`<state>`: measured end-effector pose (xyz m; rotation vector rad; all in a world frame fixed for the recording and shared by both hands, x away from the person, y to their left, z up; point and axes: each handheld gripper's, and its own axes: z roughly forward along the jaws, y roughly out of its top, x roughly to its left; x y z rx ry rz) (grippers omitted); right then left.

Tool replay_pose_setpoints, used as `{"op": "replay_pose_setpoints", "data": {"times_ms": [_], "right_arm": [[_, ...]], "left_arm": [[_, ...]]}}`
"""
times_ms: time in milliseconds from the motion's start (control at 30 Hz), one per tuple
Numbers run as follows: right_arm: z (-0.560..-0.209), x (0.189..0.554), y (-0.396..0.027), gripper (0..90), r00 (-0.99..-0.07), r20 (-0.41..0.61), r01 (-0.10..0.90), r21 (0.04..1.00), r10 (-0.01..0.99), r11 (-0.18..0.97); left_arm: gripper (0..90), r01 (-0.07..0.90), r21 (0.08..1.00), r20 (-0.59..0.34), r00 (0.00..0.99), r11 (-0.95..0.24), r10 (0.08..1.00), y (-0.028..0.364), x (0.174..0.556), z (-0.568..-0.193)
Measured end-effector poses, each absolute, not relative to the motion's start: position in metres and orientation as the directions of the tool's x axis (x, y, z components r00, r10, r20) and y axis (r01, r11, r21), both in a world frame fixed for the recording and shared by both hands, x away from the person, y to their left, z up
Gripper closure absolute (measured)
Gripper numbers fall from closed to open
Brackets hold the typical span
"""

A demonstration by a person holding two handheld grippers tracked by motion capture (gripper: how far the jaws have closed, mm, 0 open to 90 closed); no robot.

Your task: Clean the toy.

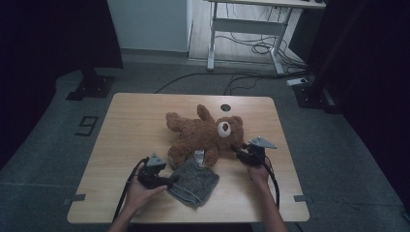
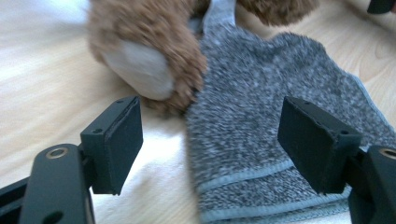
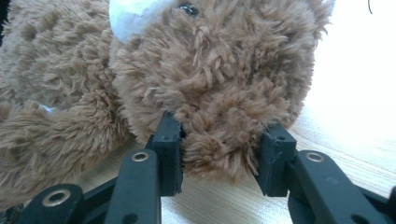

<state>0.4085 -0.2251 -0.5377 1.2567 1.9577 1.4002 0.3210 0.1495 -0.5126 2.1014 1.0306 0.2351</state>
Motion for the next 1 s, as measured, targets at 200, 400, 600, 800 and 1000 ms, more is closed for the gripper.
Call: {"op": "replay_pose_setpoints", "data": {"times_ms": [200, 400, 600, 800, 1000], "right_arm": [[-0.538, 0.408, -0.225, 58.7, -0.501, 0.157, 0.427, 0.9, 0.851, 0.085], [-0.538, 0.409, -0.226, 58.7, -0.5, 0.16, 0.429, 0.899, 0.851, 0.083], [-0.538, 0.409, -0.225, 58.7, -0.5, 0.158, 0.428, 0.9, 0.852, 0.084], [-0.538, 0.409, -0.226, 58.7, -0.5, 0.157, 0.428, 0.899, 0.852, 0.086], [-0.538, 0.408, -0.225, 58.7, -0.5, 0.155, 0.428, 0.9, 0.852, 0.088]], "left_arm": [[20.9, 0.605, 0.688, -0.156, 0.662, -0.4, 0.734, 0.139, 0.321, -0.522], [18.9, 0.621, 0.667, -0.137, 0.645, -0.411, 0.752, 0.132, 0.324, -0.533], [19.8, 0.623, 0.649, -0.123, 0.652, -0.436, 0.748, 0.128, 0.324, -0.539], [34.3, 0.593, 0.659, -0.095, 0.676, -0.463, 0.731, 0.125, 0.321, -0.539], [65.6, 0.572, 0.667, -0.139, 0.724, -0.477, 0.675, 0.126, 0.318, -0.539]]}}
